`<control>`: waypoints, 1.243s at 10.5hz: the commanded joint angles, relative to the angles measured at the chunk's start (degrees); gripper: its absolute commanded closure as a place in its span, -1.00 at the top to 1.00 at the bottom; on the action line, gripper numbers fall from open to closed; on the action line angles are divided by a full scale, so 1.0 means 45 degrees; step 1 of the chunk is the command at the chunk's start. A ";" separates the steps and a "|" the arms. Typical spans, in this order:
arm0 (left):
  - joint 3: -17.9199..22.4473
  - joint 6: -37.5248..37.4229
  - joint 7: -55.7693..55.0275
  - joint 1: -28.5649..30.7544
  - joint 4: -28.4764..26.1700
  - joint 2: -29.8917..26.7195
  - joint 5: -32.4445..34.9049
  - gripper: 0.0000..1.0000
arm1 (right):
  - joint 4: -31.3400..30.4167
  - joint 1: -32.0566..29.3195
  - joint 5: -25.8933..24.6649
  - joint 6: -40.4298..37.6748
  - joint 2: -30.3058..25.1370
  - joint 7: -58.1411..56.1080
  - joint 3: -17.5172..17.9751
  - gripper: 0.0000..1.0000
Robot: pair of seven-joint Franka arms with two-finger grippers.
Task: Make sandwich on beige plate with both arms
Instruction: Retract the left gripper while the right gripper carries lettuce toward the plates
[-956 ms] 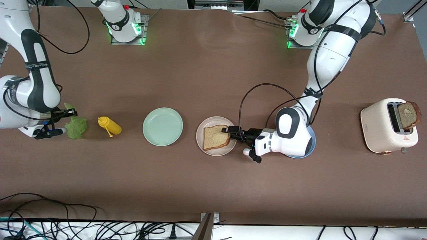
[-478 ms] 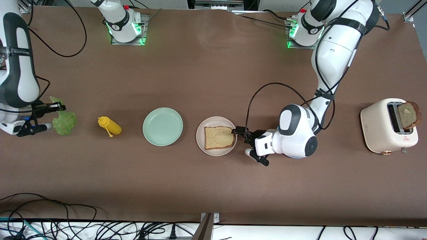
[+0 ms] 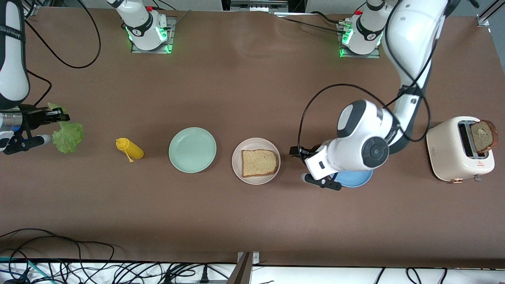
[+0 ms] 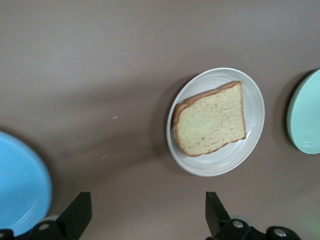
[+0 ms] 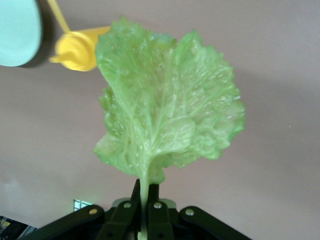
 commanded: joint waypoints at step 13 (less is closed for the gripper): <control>0.1913 -0.3053 0.0577 0.2494 -0.5361 -0.9251 0.1497 1.00 | 0.0119 0.3567 -0.0727 0.2525 0.0560 1.0309 0.4650 -1.00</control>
